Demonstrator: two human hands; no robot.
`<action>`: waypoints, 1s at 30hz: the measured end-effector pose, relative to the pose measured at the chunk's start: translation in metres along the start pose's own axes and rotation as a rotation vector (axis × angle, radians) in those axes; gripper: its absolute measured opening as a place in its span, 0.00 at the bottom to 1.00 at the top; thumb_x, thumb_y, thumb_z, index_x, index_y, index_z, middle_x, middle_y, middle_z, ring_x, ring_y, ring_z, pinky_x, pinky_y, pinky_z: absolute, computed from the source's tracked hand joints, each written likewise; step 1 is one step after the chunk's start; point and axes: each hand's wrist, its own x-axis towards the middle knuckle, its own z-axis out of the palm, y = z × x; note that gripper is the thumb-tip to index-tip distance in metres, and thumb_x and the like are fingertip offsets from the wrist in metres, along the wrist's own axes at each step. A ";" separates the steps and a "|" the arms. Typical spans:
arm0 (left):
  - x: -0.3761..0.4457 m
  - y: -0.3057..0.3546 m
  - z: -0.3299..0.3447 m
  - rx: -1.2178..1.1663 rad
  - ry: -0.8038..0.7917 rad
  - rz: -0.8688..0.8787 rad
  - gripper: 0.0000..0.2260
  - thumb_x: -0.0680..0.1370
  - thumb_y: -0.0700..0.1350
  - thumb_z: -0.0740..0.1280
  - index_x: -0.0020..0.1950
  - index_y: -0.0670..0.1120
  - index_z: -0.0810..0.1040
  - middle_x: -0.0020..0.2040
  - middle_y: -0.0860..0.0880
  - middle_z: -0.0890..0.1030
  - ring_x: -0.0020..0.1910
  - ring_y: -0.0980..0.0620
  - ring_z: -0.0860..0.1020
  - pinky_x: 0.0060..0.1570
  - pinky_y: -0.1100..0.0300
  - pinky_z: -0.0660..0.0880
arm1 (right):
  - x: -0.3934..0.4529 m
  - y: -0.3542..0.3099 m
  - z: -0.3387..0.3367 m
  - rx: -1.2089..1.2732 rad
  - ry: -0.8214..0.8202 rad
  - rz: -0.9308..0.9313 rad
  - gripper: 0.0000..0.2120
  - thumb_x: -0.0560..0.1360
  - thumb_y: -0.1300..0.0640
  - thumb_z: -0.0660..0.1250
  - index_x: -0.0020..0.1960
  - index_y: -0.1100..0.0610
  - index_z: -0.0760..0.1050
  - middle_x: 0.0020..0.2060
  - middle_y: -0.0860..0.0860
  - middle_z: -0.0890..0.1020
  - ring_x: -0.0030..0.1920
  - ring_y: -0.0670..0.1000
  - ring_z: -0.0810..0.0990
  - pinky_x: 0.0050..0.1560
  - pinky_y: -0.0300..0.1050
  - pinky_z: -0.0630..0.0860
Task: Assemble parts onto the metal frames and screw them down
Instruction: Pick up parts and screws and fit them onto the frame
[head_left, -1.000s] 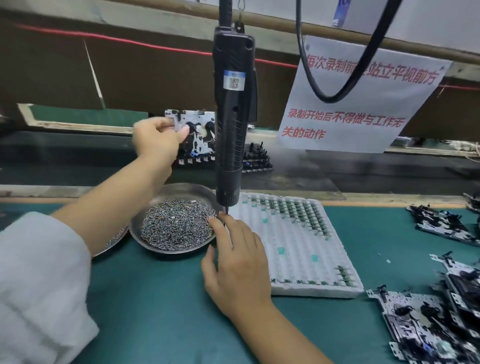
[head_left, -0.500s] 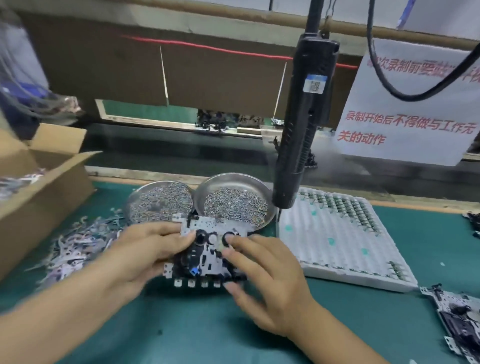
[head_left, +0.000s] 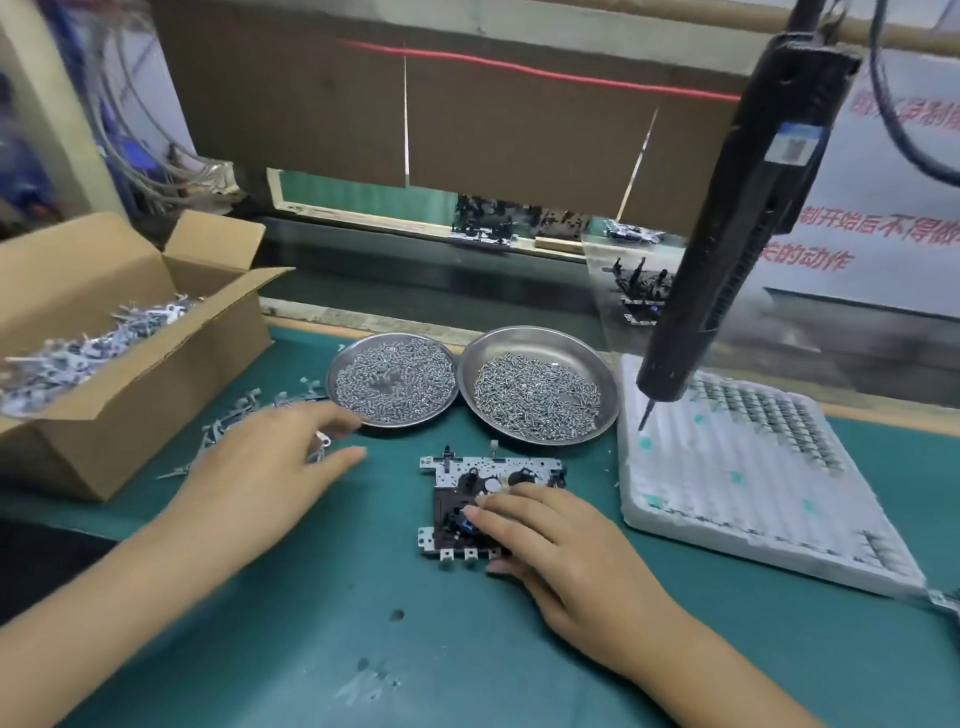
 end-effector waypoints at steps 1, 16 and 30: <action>0.002 -0.008 -0.001 0.089 0.020 0.026 0.12 0.75 0.53 0.69 0.57 0.55 0.78 0.47 0.57 0.78 0.49 0.54 0.76 0.53 0.55 0.72 | 0.000 0.000 0.001 0.020 0.001 0.008 0.16 0.79 0.55 0.61 0.64 0.58 0.76 0.59 0.51 0.80 0.57 0.56 0.78 0.55 0.50 0.76; 0.035 -0.022 0.013 0.262 0.077 -0.098 0.09 0.76 0.51 0.68 0.53 0.50 0.78 0.46 0.52 0.80 0.53 0.47 0.76 0.53 0.54 0.70 | 0.001 0.001 0.001 0.078 -0.025 0.079 0.16 0.77 0.54 0.64 0.64 0.56 0.76 0.60 0.49 0.79 0.61 0.51 0.75 0.61 0.45 0.69; 0.042 -0.038 -0.001 -0.176 0.038 -0.214 0.06 0.76 0.48 0.69 0.51 0.50 0.82 0.40 0.57 0.79 0.45 0.53 0.76 0.46 0.59 0.67 | 0.001 0.002 0.001 0.097 -0.046 0.101 0.17 0.77 0.54 0.65 0.65 0.55 0.75 0.61 0.48 0.78 0.61 0.52 0.76 0.61 0.51 0.72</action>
